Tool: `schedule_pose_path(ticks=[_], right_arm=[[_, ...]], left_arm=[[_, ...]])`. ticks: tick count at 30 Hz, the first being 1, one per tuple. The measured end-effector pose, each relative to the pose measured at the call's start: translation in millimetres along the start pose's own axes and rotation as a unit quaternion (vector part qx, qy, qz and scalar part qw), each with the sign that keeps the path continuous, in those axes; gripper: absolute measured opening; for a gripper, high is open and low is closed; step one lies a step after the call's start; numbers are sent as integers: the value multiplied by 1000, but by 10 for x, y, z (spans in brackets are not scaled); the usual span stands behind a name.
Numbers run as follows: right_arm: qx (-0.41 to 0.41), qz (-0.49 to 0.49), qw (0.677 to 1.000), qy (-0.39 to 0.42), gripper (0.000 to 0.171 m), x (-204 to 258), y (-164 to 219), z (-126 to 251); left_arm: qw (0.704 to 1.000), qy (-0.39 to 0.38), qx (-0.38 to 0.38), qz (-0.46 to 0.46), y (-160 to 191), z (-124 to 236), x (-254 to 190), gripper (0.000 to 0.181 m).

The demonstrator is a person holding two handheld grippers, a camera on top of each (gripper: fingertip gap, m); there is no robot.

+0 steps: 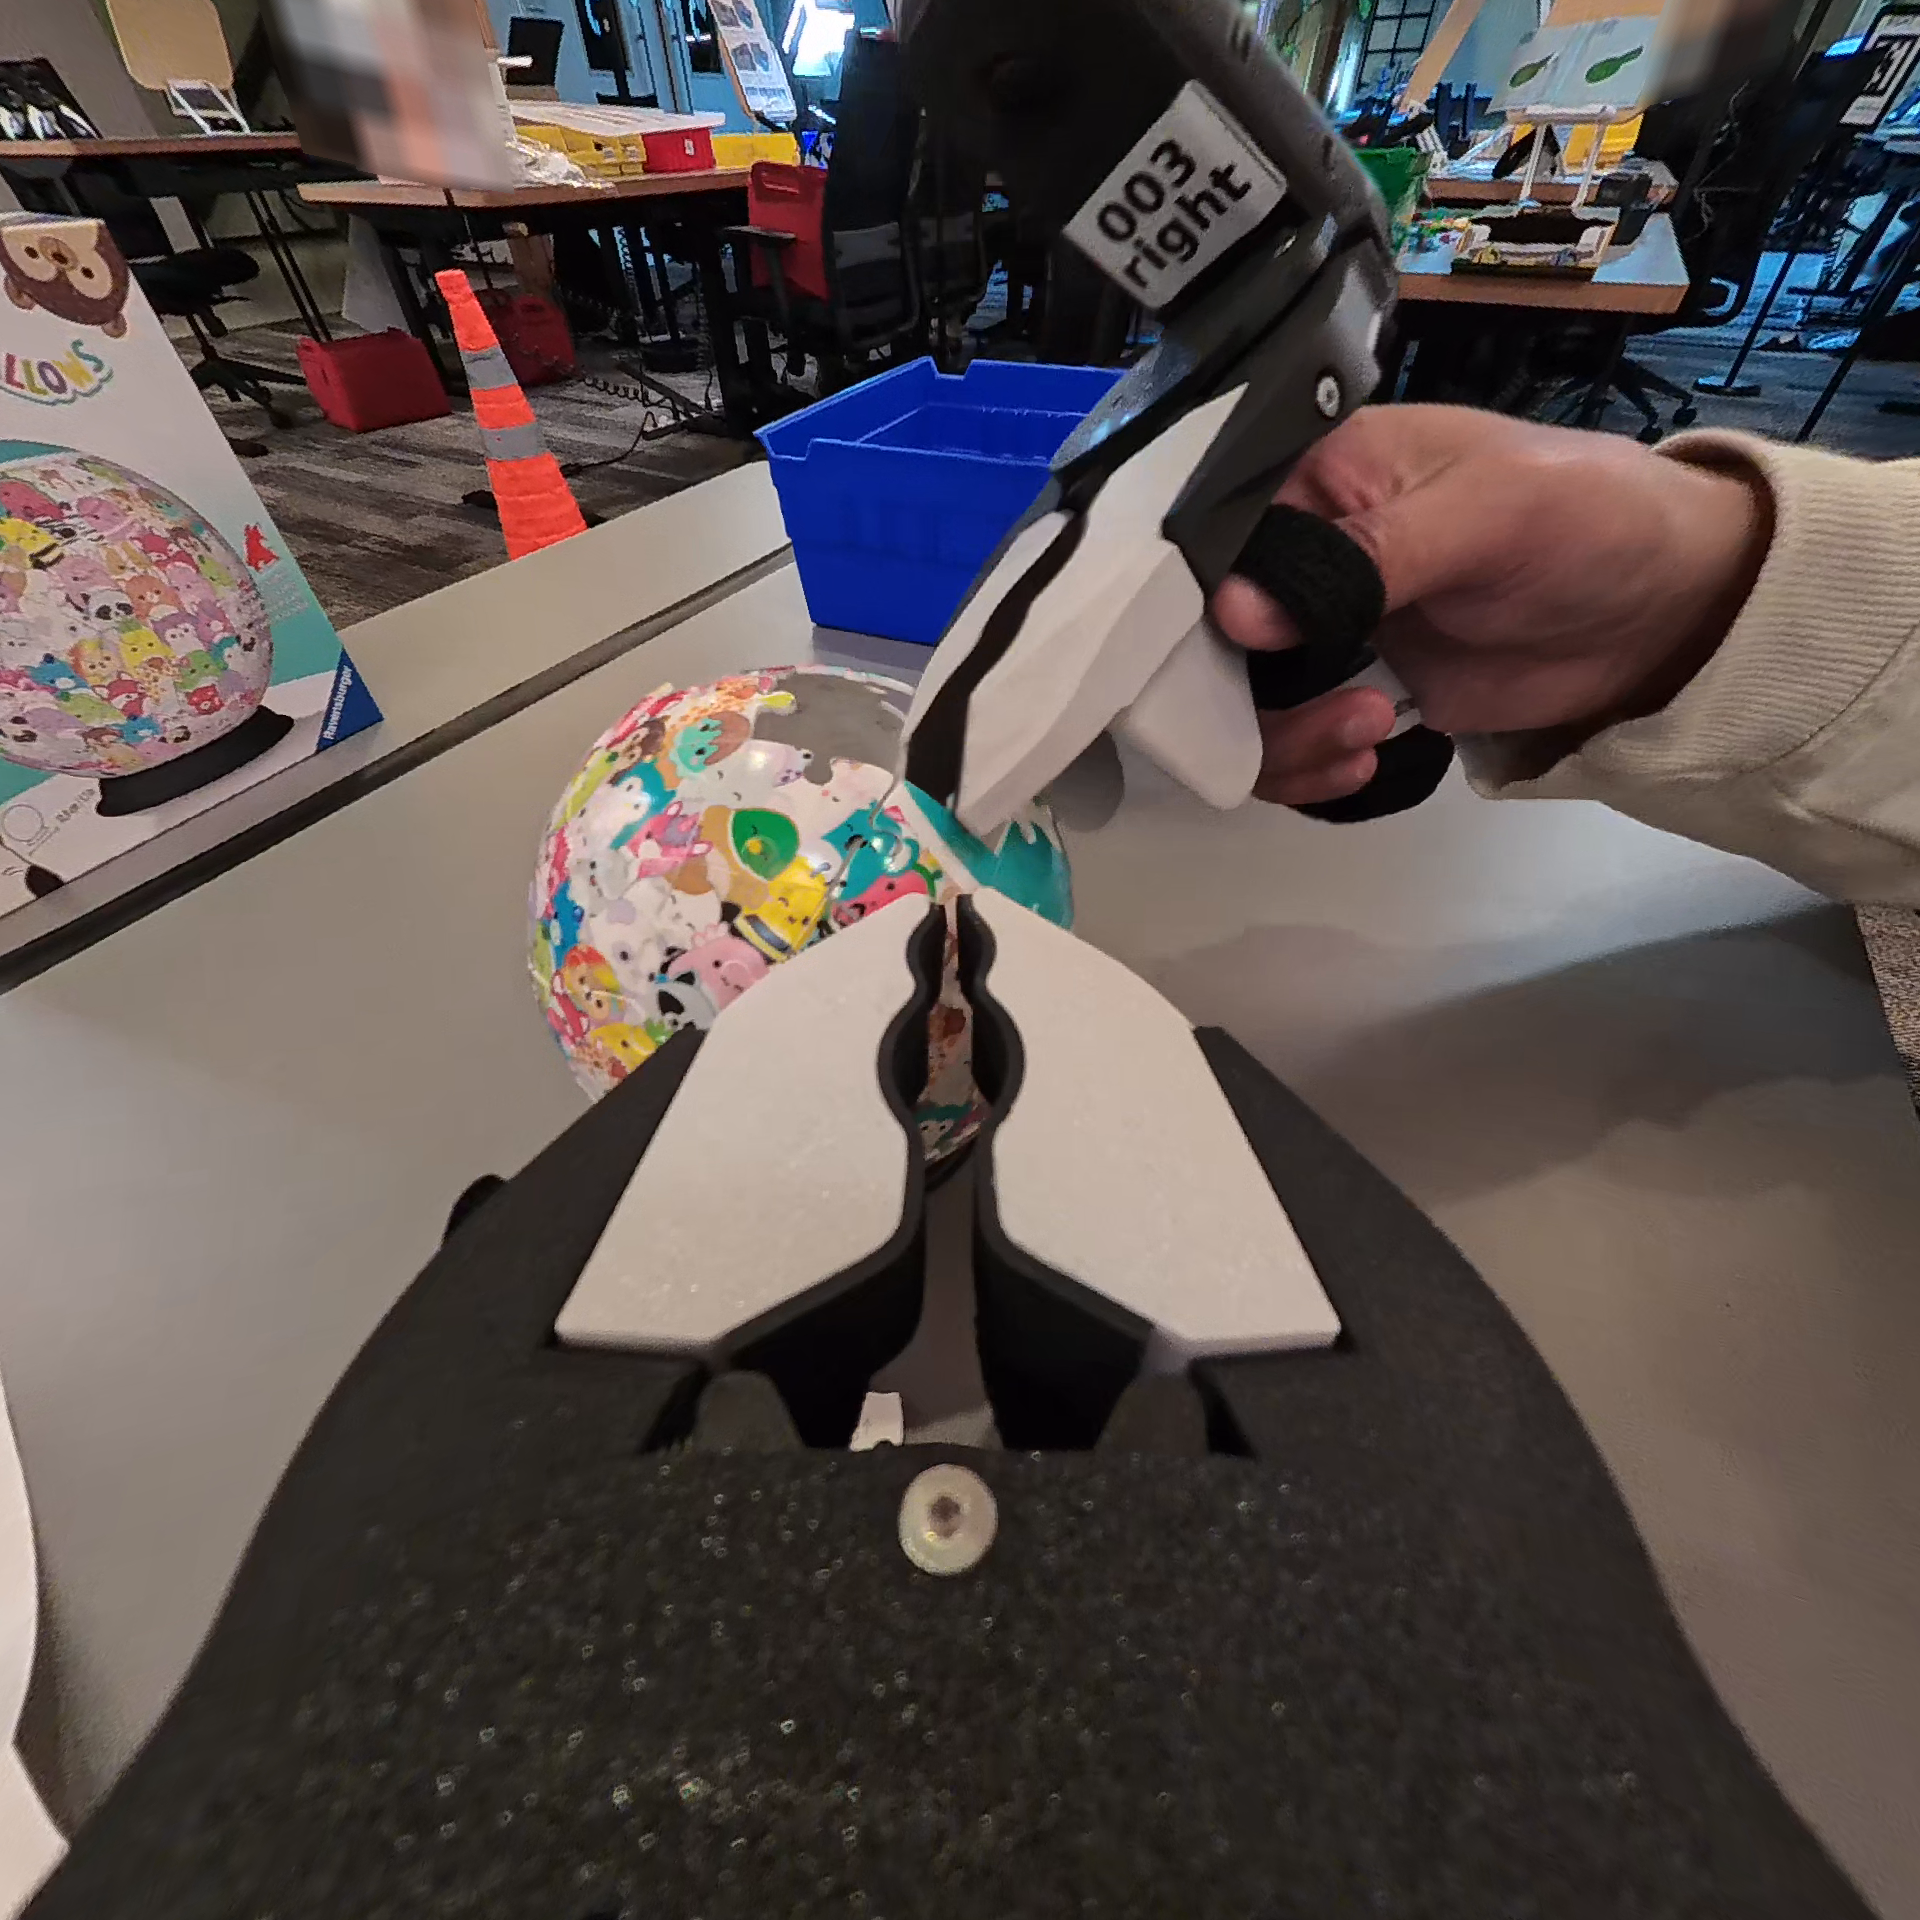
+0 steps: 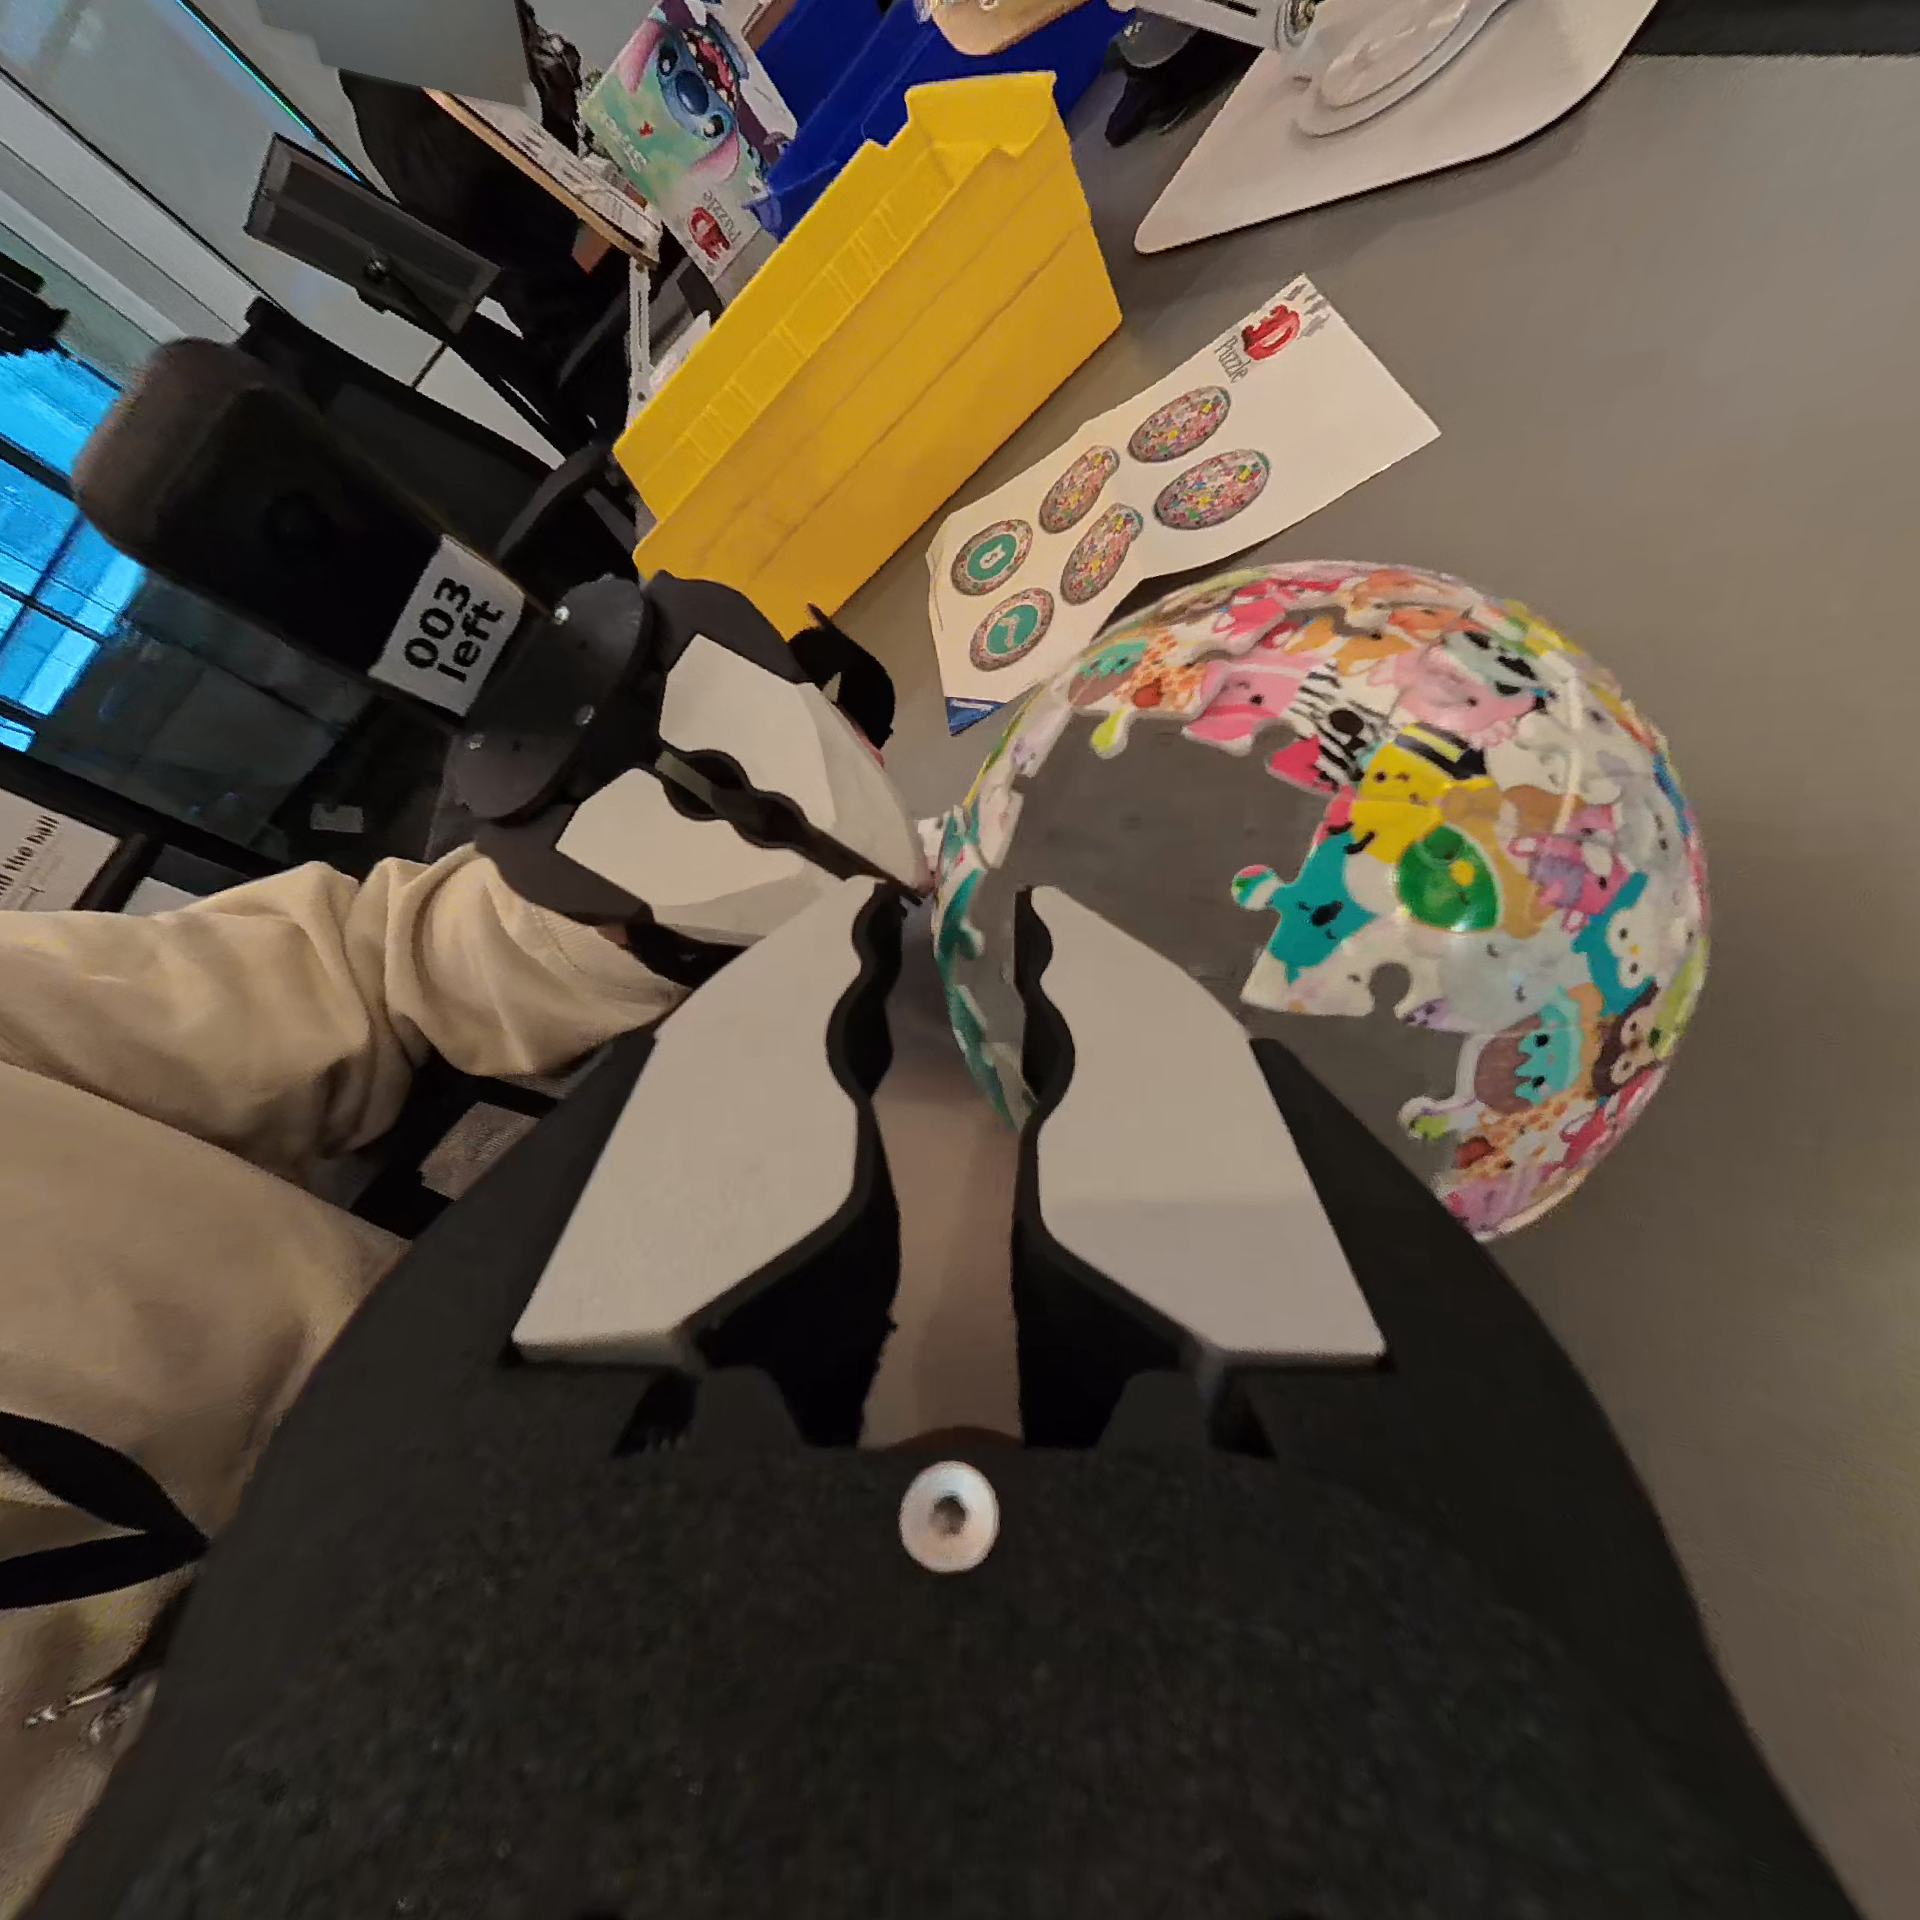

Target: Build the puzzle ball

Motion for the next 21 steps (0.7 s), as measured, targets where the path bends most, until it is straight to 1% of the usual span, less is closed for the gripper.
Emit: schedule_pose_path(ticks=[6, 9, 11, 13, 14, 16, 18, 21], right_arm=[[-10, 32, 998, 58, 22, 96, 80, 183], [-39, 97, 990, 97, 14, 246, 63, 300], [-31, 156, 977, 142, 5, 308, 50, 287], [-19, 204, 962, 180, 0, 376, 55, 196], [-16, 232, 953, 196, 0, 427, 65, 132], [-4, 281, 924, 260, 0, 488, 80, 1], [12, 306, 895, 326, 0, 521, 70, -98], [22, 313, 880, 356, 0, 558, 29, -205]], left_arm=[[1000, -2, -6, 4, 8, 8, 16, 1], [1000, -3, -10, 6, 24, 16, 26, 1], [1000, 1, -14, 12, 35, 19, 32, 1], [1000, 6, -20, 19, 46, 19, 38, 1], [999, 7, -23, 22, 50, 19, 41, 1], [999, 11, -24, 25, 48, 19, 38, 3], [1000, 6, -22, 22, 32, 29, 42, 5], [999, 8, -25, 24, 27, 64, 41, 5]])
Point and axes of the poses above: each gripper's, where its closed fingertips meet, z back along the fingers, y out of its underside, x = y × z across the jaws, the point moved 8 cm from there along z, back along the fingers, and after that the axes turned 15 degrees about x, right-handed, at the moved point
